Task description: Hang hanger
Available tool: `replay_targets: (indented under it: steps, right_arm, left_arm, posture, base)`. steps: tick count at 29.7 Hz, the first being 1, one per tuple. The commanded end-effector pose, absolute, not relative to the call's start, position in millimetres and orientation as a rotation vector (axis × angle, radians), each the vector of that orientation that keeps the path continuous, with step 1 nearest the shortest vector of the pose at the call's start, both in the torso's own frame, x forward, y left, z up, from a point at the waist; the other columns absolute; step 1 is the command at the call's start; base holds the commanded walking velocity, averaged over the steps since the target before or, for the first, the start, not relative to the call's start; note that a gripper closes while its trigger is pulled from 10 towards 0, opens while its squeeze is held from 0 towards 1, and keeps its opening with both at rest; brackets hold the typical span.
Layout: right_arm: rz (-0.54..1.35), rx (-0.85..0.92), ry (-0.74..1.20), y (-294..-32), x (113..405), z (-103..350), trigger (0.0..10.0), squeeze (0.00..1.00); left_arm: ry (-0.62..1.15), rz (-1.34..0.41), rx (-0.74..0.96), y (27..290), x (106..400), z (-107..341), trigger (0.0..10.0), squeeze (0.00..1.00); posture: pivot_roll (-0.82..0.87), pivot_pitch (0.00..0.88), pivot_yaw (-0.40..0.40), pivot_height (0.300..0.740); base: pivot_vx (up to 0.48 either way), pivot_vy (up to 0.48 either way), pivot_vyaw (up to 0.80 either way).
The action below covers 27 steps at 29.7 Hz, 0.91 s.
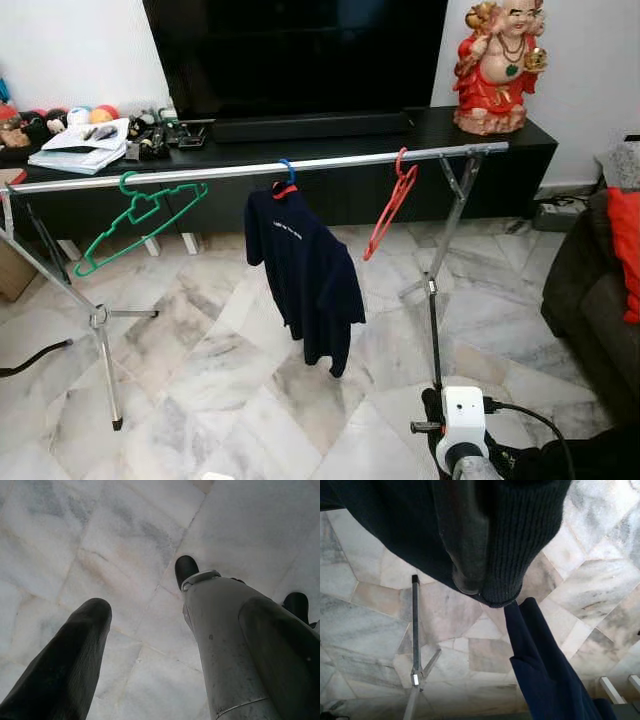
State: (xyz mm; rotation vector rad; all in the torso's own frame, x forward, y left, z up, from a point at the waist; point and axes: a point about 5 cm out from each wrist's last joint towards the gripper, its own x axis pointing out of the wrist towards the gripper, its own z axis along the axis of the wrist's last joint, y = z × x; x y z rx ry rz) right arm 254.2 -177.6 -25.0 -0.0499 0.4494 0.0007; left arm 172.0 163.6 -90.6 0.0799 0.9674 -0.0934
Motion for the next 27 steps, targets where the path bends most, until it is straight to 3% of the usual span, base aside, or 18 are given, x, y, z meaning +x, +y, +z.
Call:
replay_targets:
  steps: [1,27]
  right_arm:
    - [0.006,-0.045,0.447,-174.7,253.7,-25.7,10.0,0.0]
    - [0.021,-0.062,0.459,-172.4,253.4,-27.3,10.0,0.0]
  left_arm:
    - [0.991,-0.081,0.073,165.5,166.4,-93.2,10.0,0.0]
    - [0.992,-0.067,0.051,164.5,167.8,-92.8,10.0,0.0]
  posture:
    - [0.01,0.016,0.091,0.74]
    - [0.02,0.05,0.082,0.74]
  base:
    - [0.0,0.0,0.0]
    - [0.0,0.0,0.0]
